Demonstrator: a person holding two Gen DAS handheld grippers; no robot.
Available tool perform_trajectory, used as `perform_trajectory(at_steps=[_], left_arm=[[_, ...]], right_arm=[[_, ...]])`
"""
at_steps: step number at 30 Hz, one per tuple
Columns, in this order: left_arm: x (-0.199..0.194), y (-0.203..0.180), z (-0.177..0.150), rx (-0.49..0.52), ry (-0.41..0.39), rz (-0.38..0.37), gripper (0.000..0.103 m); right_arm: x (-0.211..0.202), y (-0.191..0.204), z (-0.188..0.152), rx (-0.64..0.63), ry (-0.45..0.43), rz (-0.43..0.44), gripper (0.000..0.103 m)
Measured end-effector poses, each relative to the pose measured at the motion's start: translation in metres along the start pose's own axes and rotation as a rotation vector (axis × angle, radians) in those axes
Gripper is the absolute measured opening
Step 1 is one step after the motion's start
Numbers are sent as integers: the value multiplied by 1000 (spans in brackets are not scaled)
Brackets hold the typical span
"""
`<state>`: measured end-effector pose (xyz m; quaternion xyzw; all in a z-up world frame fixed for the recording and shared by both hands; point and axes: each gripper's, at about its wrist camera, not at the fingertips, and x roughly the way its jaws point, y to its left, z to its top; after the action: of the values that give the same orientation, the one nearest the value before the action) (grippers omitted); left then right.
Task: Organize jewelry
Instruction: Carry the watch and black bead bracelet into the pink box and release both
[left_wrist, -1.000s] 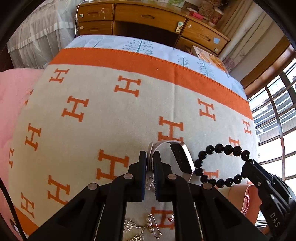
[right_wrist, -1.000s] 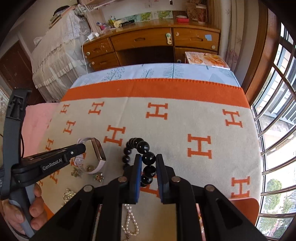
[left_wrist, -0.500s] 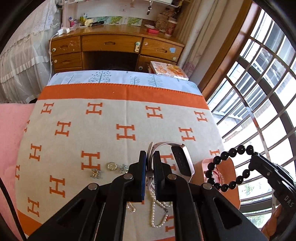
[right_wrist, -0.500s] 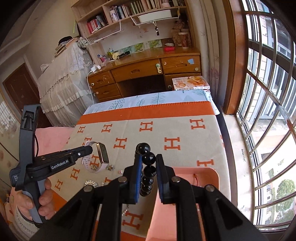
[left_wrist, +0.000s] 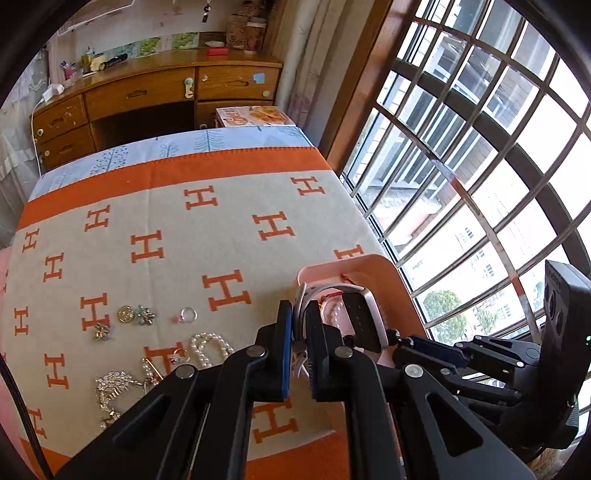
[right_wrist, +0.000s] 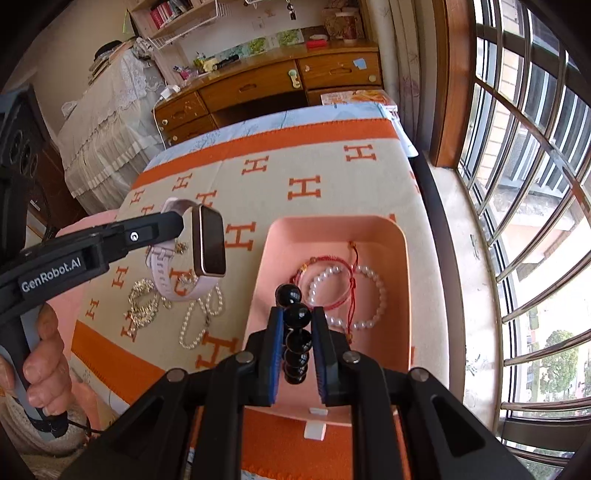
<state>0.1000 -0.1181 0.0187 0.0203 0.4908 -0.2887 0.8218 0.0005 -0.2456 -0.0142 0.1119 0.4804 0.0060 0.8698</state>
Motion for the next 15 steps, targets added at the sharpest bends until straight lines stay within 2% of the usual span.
perform_trajectory(at_steps=[3,6,10,15], left_arm=[[13,-13,-6,26,28,-2,5],[25,-24,-9,49,57,-2,5],[43,-38,-14,81,99,-7,5],[61,-54,-25,120,162,-29,5]], right_arm=[[12,-11,-12,19,66,-61,16],[12,-24,-21,49,71,-123,16],[2,-41,-27,129,33,-81,17],[-12,-53,-31,191,-36,-77,19]])
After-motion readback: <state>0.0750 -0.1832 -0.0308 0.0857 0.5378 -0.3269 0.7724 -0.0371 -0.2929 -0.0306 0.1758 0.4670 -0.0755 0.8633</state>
